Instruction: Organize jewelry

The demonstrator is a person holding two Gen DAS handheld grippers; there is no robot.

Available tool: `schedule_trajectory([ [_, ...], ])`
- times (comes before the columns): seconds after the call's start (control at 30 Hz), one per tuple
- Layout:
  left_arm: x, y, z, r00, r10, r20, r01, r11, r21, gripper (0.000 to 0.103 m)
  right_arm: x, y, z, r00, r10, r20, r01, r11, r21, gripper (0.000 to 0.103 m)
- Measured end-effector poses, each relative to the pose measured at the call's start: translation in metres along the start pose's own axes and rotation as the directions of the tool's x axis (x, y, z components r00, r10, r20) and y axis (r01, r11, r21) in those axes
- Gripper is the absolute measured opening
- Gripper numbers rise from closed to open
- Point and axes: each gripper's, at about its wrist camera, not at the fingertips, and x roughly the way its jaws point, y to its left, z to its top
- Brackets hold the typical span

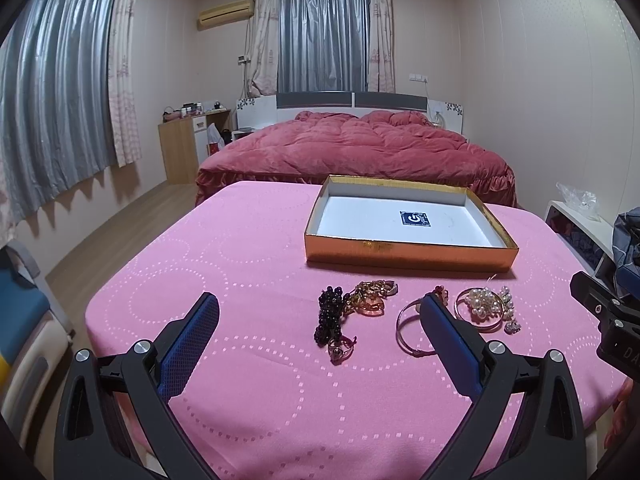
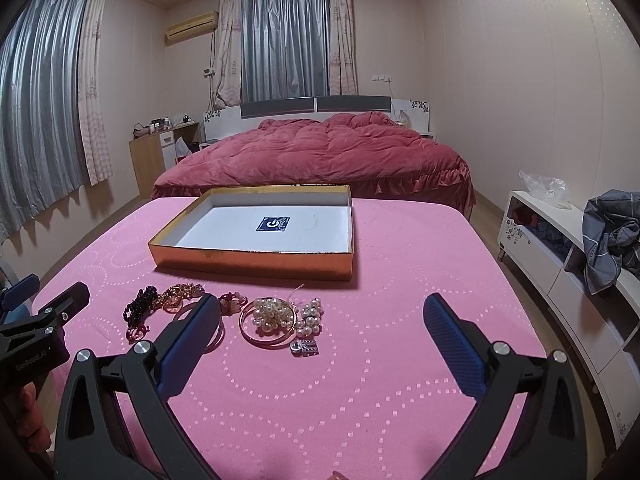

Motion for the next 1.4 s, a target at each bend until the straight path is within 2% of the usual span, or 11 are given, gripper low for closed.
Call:
schedule_trajectory([
  [1.4, -0.0004, 0.0033, 0.0013, 1.000, 0.000, -0.007, 0.000, 1.000, 0.000, 0.098, -0.0003, 0.0014, 0.0026, 1.000, -0.001, -0.005, 0.001, 1.000, -0.010, 0.000],
])
